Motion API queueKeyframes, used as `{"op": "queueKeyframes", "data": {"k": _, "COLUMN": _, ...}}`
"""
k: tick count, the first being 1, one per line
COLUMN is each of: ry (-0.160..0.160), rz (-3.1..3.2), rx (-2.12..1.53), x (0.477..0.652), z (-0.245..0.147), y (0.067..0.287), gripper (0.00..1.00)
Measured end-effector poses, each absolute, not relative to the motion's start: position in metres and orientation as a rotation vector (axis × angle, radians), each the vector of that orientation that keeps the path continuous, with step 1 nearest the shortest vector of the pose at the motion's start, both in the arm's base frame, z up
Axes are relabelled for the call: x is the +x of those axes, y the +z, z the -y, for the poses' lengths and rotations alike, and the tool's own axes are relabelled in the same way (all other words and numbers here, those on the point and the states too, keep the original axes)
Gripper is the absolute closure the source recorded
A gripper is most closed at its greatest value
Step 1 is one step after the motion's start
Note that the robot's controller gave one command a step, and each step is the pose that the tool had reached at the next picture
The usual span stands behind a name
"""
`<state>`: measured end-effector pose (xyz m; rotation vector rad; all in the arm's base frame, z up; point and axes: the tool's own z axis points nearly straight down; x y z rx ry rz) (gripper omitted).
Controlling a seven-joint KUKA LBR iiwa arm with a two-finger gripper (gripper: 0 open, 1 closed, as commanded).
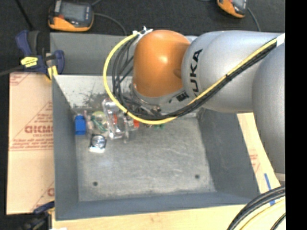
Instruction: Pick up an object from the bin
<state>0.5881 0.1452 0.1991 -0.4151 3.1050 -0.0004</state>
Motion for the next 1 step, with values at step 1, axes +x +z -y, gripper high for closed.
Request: {"op": "queueKeyframes", "data": {"k": 1, "ry": 0.0, "rz": -3.103, "rx": -0.43, "x": 0.588, "z": -0.1558, "y": 0.2833, "gripper": 1.0}}
